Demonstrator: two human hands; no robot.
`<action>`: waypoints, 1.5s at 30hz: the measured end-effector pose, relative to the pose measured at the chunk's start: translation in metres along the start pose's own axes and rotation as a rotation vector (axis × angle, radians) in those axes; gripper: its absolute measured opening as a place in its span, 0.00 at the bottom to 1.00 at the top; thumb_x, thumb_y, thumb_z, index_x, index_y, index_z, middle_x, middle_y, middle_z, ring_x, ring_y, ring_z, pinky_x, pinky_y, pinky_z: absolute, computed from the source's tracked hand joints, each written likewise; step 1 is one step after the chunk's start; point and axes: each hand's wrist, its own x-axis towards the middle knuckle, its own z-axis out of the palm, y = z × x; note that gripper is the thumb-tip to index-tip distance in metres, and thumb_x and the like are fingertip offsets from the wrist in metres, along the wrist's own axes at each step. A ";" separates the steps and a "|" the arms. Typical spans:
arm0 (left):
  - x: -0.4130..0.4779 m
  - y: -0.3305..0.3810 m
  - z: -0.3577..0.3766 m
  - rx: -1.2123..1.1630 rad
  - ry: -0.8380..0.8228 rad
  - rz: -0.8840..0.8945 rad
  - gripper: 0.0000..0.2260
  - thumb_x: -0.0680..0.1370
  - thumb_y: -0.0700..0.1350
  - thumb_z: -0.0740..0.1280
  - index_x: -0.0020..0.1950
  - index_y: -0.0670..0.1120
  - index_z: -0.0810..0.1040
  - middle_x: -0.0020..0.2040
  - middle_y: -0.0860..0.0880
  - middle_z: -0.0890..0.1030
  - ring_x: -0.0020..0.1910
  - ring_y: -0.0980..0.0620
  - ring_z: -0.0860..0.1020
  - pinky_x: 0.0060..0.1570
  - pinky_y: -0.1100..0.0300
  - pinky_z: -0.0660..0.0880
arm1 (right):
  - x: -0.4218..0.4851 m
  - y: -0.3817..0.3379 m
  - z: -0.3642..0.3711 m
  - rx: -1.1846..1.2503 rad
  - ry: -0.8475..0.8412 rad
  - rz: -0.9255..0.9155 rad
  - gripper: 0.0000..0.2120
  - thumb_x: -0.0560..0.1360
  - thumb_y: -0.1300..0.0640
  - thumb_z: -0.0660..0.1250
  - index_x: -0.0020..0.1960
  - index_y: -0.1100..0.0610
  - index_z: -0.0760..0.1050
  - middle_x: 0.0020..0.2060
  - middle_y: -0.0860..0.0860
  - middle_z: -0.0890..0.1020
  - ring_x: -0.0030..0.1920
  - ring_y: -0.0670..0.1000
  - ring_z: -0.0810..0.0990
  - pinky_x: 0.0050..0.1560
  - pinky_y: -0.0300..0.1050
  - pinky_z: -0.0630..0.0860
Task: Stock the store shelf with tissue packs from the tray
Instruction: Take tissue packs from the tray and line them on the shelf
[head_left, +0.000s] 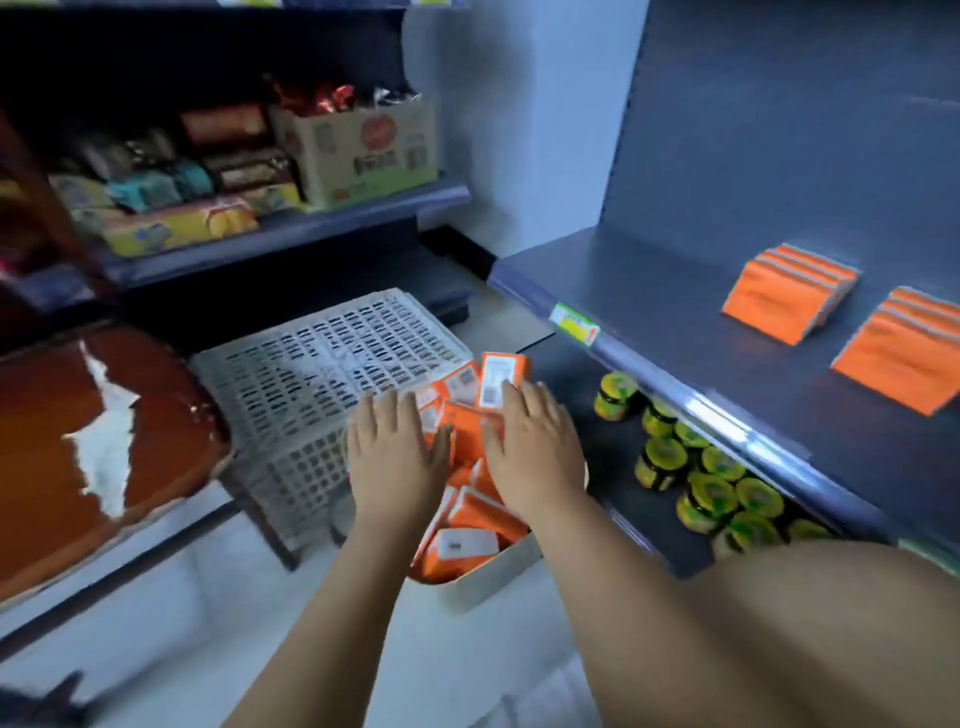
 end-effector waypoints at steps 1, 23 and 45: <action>-0.004 -0.009 0.001 0.005 -0.026 -0.007 0.31 0.79 0.62 0.54 0.73 0.42 0.73 0.72 0.40 0.74 0.77 0.35 0.65 0.76 0.38 0.61 | -0.004 -0.008 0.008 -0.005 -0.048 0.001 0.29 0.83 0.42 0.55 0.78 0.57 0.66 0.77 0.56 0.69 0.78 0.60 0.65 0.76 0.58 0.62; -0.008 -0.060 0.069 -0.274 -0.275 -0.237 0.20 0.78 0.57 0.68 0.67 0.50 0.76 0.66 0.49 0.77 0.66 0.42 0.72 0.59 0.46 0.75 | -0.006 -0.016 0.068 0.107 -0.556 -0.152 0.30 0.79 0.48 0.66 0.79 0.41 0.62 0.77 0.45 0.70 0.77 0.52 0.66 0.75 0.53 0.66; 0.032 -0.047 0.055 -0.226 -0.503 -0.524 0.17 0.73 0.59 0.59 0.56 0.52 0.76 0.58 0.46 0.79 0.50 0.41 0.81 0.51 0.47 0.79 | 0.022 0.022 0.054 0.327 -0.073 0.056 0.15 0.77 0.55 0.71 0.62 0.47 0.77 0.64 0.48 0.77 0.58 0.55 0.80 0.50 0.48 0.77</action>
